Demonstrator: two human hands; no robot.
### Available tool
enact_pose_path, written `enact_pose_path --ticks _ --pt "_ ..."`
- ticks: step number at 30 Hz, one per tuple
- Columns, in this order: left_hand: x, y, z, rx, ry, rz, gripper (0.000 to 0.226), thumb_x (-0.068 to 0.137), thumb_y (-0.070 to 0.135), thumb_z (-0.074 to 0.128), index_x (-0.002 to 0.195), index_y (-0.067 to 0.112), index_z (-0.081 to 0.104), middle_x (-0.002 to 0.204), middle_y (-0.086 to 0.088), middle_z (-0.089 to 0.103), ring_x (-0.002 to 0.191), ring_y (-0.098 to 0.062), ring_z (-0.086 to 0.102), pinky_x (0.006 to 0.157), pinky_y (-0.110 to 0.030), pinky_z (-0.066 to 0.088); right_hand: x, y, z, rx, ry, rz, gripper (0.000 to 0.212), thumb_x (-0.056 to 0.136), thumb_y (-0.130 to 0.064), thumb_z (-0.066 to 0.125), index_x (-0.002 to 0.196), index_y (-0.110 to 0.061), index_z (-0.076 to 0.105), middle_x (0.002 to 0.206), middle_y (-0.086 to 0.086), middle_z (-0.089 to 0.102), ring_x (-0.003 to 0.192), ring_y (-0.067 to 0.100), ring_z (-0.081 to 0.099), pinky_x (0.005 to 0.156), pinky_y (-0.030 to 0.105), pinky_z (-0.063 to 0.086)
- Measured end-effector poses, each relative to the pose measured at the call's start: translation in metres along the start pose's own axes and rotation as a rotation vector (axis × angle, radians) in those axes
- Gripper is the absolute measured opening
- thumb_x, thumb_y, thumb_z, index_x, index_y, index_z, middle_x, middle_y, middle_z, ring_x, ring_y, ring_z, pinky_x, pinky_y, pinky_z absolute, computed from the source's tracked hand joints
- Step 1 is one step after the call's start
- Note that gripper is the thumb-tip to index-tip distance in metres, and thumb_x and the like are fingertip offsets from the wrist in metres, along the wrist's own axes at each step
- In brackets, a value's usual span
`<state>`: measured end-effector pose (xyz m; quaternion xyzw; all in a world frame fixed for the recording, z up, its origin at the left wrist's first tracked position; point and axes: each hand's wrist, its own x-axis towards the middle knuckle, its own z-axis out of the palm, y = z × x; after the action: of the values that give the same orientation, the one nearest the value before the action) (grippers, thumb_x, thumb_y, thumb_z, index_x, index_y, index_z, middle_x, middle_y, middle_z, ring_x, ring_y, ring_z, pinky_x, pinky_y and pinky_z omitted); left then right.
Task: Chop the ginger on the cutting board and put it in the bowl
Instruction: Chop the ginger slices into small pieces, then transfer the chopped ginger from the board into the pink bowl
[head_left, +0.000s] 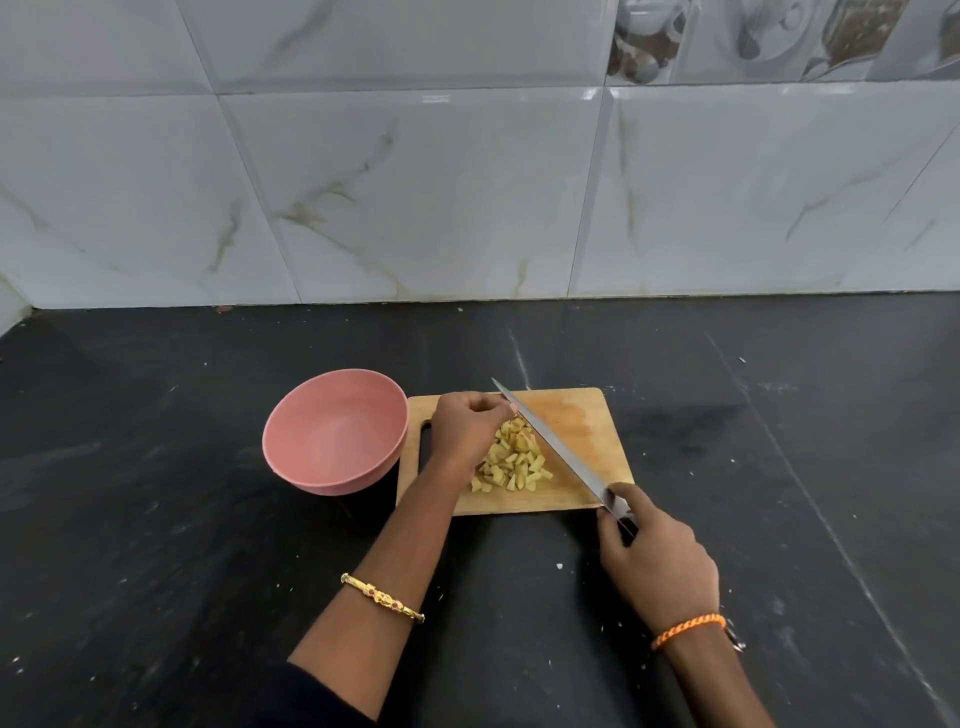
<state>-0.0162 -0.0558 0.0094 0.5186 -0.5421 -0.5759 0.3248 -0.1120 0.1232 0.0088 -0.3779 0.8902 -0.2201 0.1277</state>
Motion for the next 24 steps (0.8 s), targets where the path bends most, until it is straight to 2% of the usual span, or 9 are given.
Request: enact_pose_path --ticks 2,4,8,10,13,17,21,24 --pt "-0.003 -0.003 0.001 0.047 0.056 0.077 0.006 0.078 0.012 0.074 0.084 0.012 0.073 0.086 0.003 0.073 0.084 -0.009 0.068 0.083 -0.030 0.054 -0.004 0.000 0.006 -0.010 0.080 -0.020 0.031 0.092 -0.036 0.047 0.123 -0.034 0.051 0.091 -0.003 0.063 0.084 0.023 0.062 0.063 0.029 0.041" --pt "-0.008 -0.002 0.004 0.118 0.067 0.133 0.012 0.081 0.010 0.069 0.092 0.013 0.073 0.090 0.003 0.073 0.085 -0.007 0.067 0.084 -0.029 0.055 -0.003 0.003 0.011 0.015 0.146 -0.039 0.039 0.091 -0.033 0.052 0.130 -0.030 0.050 0.093 -0.001 0.062 0.083 0.023 0.062 0.062 0.030 0.044" --pt "-0.016 -0.010 0.009 0.391 0.022 0.286 0.021 0.088 0.005 0.060 0.104 0.011 0.071 0.103 0.000 0.071 0.088 -0.005 0.063 0.075 -0.012 0.050 -0.003 0.009 0.019 0.109 0.219 0.004 0.047 0.085 -0.026 0.063 0.131 -0.029 0.052 0.091 0.001 0.064 0.083 0.025 0.063 0.066 0.035 0.052" --pt "-0.017 -0.013 0.008 0.477 0.029 0.335 0.018 0.085 0.007 0.064 0.100 0.012 0.073 0.100 -0.002 0.073 0.088 -0.008 0.066 0.078 -0.019 0.054 -0.001 0.016 0.016 0.159 0.247 0.092 0.049 0.085 -0.024 0.063 0.132 -0.030 0.050 0.096 0.002 0.065 0.087 0.027 0.063 0.068 0.035 0.050" --pt "-0.018 -0.016 0.008 0.597 0.073 0.404 0.014 0.079 0.017 0.072 0.093 0.017 0.075 0.091 0.002 0.074 0.085 -0.010 0.066 0.080 -0.032 0.056 0.006 0.031 0.010 0.160 0.237 0.190 0.049 0.087 -0.016 0.057 0.135 -0.020 0.046 0.099 0.011 0.062 0.091 0.033 0.060 0.071 0.038 0.048" --pt "-0.021 -0.019 0.013 0.743 0.093 0.449 0.017 0.080 0.030 0.071 0.094 0.021 0.075 0.095 0.002 0.065 0.096 -0.014 0.052 0.083 -0.032 0.042 0.013 0.045 0.006 0.175 0.201 0.258 0.043 0.089 -0.009 0.052 0.132 -0.011 0.044 0.098 0.018 0.057 0.093 0.037 0.055 0.076 0.041 0.046" --pt "-0.023 -0.020 0.015 0.708 0.097 0.443 0.020 0.086 0.030 0.062 0.102 0.023 0.072 0.095 0.006 0.069 0.102 -0.016 0.053 0.089 -0.033 0.028 0.028 0.050 0.004 0.134 0.189 0.288 0.047 0.088 -0.003 0.050 0.134 -0.004 0.042 0.114 0.028 0.052 0.105 0.044 0.049 0.087 0.047 0.044" --pt "-0.024 -0.019 0.014 0.622 0.158 0.462 0.029 0.087 0.025 0.060 0.115 0.023 0.066 0.082 0.007 0.066 0.091 -0.015 0.057 0.097 -0.040 0.037 0.040 0.045 0.001 0.112 0.148 0.289 0.030 0.088 -0.006 0.050 0.118 -0.006 0.051 0.119 0.024 0.046 0.106 0.042 0.048 0.088 0.047 0.046"
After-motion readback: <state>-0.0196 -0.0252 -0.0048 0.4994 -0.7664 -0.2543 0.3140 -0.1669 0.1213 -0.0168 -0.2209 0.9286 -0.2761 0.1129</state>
